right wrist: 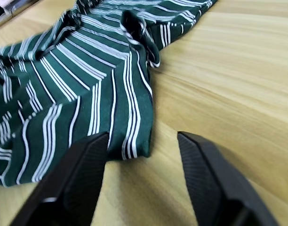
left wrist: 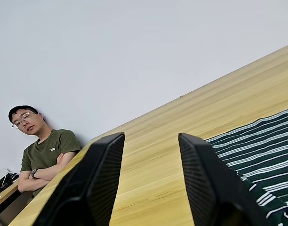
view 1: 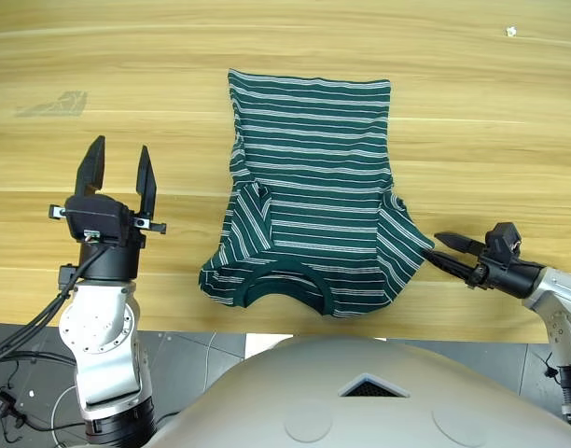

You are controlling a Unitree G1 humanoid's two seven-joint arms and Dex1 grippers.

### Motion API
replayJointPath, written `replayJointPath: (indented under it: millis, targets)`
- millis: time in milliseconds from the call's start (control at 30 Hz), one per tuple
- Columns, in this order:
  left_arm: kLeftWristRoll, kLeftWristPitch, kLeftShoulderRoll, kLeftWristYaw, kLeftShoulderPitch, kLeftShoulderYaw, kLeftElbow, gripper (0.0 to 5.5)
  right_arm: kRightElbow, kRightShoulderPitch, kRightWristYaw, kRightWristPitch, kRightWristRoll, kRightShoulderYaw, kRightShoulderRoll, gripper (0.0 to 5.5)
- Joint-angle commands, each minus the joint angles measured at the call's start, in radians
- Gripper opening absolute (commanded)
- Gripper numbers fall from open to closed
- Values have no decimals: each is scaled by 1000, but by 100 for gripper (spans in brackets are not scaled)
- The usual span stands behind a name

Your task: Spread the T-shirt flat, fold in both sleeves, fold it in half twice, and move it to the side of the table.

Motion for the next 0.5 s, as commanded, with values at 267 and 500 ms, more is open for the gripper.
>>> replayJointPath:
  millis: [267,500]
  targets:
    - [25,-13,-19,-2,5,-18,31,214,20,14,43,-19,-46,27,-29,36]
    - [37,-19,-34,2,-5,-31,47,214,9,0,62,-24,-35,28,-32,4]
